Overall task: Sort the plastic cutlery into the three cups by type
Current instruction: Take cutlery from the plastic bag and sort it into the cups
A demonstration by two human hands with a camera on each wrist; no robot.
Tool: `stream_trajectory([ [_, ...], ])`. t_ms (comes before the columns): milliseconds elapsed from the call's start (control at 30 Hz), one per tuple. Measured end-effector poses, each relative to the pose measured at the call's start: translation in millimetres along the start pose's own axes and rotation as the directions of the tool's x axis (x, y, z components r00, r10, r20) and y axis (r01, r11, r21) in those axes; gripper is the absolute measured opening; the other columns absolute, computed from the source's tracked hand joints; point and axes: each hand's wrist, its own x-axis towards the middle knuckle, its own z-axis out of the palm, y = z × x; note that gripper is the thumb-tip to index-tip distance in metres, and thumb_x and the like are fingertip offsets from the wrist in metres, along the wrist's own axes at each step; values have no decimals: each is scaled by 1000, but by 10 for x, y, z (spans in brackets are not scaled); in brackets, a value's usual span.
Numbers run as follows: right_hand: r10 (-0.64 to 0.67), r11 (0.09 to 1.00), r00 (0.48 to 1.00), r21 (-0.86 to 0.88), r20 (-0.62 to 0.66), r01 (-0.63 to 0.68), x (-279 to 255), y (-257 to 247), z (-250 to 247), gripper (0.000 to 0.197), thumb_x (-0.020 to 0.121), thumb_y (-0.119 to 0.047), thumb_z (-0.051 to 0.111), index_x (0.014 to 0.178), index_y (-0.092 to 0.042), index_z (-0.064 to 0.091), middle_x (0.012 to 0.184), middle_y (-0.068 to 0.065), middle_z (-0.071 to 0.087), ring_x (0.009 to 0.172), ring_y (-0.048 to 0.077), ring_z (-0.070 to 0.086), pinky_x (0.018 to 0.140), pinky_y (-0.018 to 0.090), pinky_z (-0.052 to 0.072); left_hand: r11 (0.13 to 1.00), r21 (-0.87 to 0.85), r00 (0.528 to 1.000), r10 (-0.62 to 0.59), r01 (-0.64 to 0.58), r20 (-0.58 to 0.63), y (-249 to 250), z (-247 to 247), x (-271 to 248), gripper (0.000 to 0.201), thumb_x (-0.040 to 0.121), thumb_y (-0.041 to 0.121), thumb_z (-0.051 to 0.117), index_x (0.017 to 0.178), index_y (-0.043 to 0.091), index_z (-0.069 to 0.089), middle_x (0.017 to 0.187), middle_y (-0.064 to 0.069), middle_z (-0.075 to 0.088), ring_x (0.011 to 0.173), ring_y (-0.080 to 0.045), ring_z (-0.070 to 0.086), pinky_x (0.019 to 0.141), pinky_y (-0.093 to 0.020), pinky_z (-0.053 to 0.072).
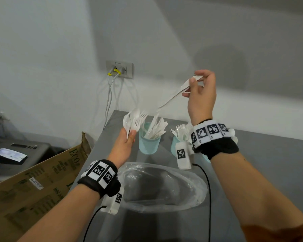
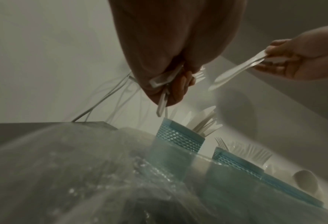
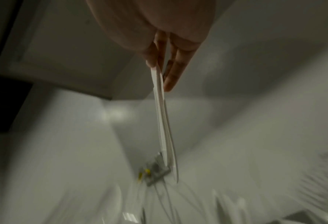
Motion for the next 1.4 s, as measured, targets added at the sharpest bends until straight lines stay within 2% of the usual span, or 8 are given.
stream_trajectory([
  [200,185,930,877,-368,443,-10,-569,575,232,9,91,-19,59,94,-24,66,87,0,67,75,21,66,75,40,56,998,-62,1000,-25,24,-10,8,27,49,31,101,31,37,128,18,41,75,5,45,61,-7,39,59,-22,37],
  [367,170,664,793,-663,585,346,-710,813,299,34,100,-39,37,108,-30,69,99,1,71,101,24,51,90,37,33,989,-147,999,-23,27,25,72,73,47,23,102,28,36,120,17,44,72,3,44,54,-6,36,49,-18,34],
  [467,185,748,821,-619,540,240,-723,670,314,50,101,-46,20,103,-24,65,97,-4,67,102,20,43,85,33,26,984,-179,999,-12,20,48,92,95,52,22,102,27,36,118,14,44,72,3,44,50,-4,34,47,-18,32],
  [567,287,945,819,-289,497,-156,-755,553,312,49,91,-55,46,130,-26,47,110,-1,59,100,17,53,84,26,39,982,-188,997,8,6,74,115,150,69,24,101,28,41,121,16,44,73,3,48,51,-4,36,46,-16,33],
  [800,335,915,813,41,477,-401,-788,478,192,57,84,-13,69,130,-19,36,105,3,62,86,15,66,76,28,57,991,-134,996,22,-10,85,225,340,90,31,96,31,52,124,21,46,73,2,55,48,-4,42,44,-18,35],
  [933,371,907,840,42,397,-420,-649,498,4,47,89,-14,64,127,-18,35,88,5,59,61,13,56,56,22,49,991,-129,983,49,-26,177,268,460,81,31,99,37,42,122,16,45,76,1,55,46,-4,37,45,-17,33],
  [1233,352,932,894,-12,279,-363,-277,483,-522,35,93,-16,58,118,-24,35,83,0,51,55,14,53,56,24,50,997,-78,971,5,14,237,391,859,98,21,100,37,37,108,18,43,89,-11,65,44,-8,38,43,-18,34],
  [1400,346,937,921,-104,178,-332,-153,652,-673,36,91,-18,59,114,-31,34,91,7,53,63,20,53,56,28,48,1000,23,986,-22,18,163,390,1030,164,30,99,39,39,114,13,46,80,-9,57,89,-50,56,78,-55,49],
])
